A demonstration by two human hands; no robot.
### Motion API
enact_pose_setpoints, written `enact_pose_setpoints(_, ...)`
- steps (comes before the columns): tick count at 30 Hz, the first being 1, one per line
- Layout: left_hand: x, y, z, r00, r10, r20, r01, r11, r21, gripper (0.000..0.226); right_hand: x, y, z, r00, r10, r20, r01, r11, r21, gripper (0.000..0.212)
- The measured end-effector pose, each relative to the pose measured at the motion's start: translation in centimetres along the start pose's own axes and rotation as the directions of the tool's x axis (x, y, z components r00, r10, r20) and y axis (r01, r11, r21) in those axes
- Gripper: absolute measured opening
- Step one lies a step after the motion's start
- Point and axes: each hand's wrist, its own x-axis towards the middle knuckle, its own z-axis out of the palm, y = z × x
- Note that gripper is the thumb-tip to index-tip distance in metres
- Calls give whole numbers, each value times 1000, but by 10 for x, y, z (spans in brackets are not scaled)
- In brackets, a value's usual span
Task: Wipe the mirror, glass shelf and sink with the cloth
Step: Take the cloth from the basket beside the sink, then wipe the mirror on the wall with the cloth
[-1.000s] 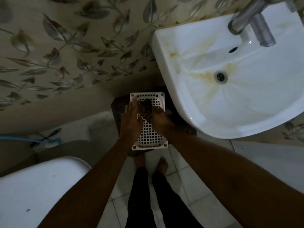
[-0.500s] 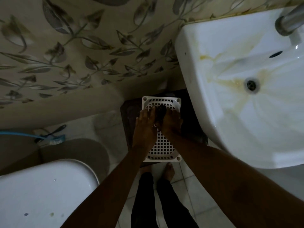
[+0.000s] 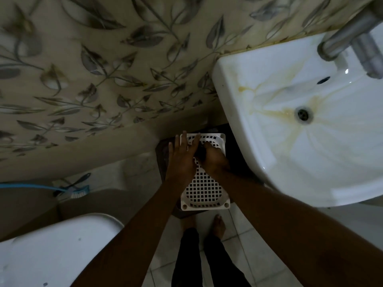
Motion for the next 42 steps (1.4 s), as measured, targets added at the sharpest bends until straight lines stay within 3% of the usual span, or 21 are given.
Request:
enact_pose_setpoints(5, 1, 14, -42, 989, 104, 102, -119, 982, 148, 89, -31, -32, -46, 991, -100, 89, 114, 978, -176, 35)
enact_pose_setpoints(9, -5, 52, -95, 974, 85, 210, -101, 993, 68, 63, -65, -61, -108, 975, -159, 156, 195, 946, -257, 41)
enact_pose_setpoints(11, -12, 72, -125, 995, 57, 79, -54, 998, -44, 42, -83, -74, -146, 963, -240, 125, 262, 940, -220, 36)
enact_pose_setpoints(13, -18, 95, -157, 993, 111, -31, -113, 991, -71, 37, -105, -84, -186, 957, -270, 106, 288, 928, -237, 30)
enact_pose_setpoints(15, -21, 120, -186, 981, 183, -56, -184, 983, -9, 39, -123, -91, -223, 958, -276, 78, 287, 910, -300, 19)
enact_pose_setpoints(17, -19, 148, -213, 971, 231, -54, -231, 973, 9, 42, -139, -95, -258, 956, -290, 52, 290, 895, -339, 27)
enact_pose_setpoints(19, -16, 176, -240, 951, 301, -74, -304, 952, -34, 45, -155, -98, -296, 948, -318, 25, 305, 881, -361, 27)
enact_pose_setpoints(22, -15, 218, -278, 928, 363, -81, -372, 915, -155, 50, -180, -103, -352, 962, -271, -44, 237, 900, -365, 10)
enact_pose_setpoints(25, -13, 257, -309, 917, 395, -60, -399, 898, -183, 32, -208, -108, -409, 965, -252, -68, 206, 896, -394, 14)
enact_pose_setpoints(29, -21, 310, -349, 844, 440, -307, -497, 856, -140, 20, -251, -108, -485, 938, -299, -176, 209, 892, -400, 25)
enact_pose_setpoints(31, -24, 334, -372, 787, 406, -465, -509, 852, -118, 25, -269, -105, -520, 878, -338, -339, 228, 918, -325, 28)
enact_pose_setpoints(33, -25, 356, -397, 738, 355, -574, -524, 837, -156, 23, -281, -101, -544, 761, -352, -545, 278, 936, -217, 35)
enact_pose_setpoints(34, -25, 365, -409, 705, 338, -623, -542, 823, -168, 21, -285, -100, -549, 666, -337, -665, 310, 936, -164, 39)
enact_pose_setpoints(36, -25, 382, -433, 631, 319, -708, -569, 810, -142, 20, -289, -100, -547, 384, -222, -896, 397, 916, -56, 39)
enact_pose_setpoints(37, -25, 390, -445, 601, 319, -733, -570, 814, -114, 19, -289, -103, -542, 237, -121, -964, 471, 882, 5, 33)
enact_pose_setpoints(38, -24, 398, -457, 576, 325, -750, -568, 819, -81, 19, -291, -107, -538, 147, -5, -989, 550, 832, 78, 24)
enact_pose_setpoints(39, -23, 406, -469, 549, 342, -763, -567, 823, -40, 19, -292, -114, -537, 147, 91, -985, 623, 765, 164, 12)
enact_pose_setpoints(40, -22, 413, -480, 518, 373, -770, -570, 822, 15, 19, -294, -121, -537, 219, 150, -964, 672, 694, 260, 14)
enact_pose_setpoints(42, -22, 424, -499, 427, 479, -767, -575, 798, 178, 20, -298, -137, -542, 402, 169, -900, 697, 581, 420, 40)
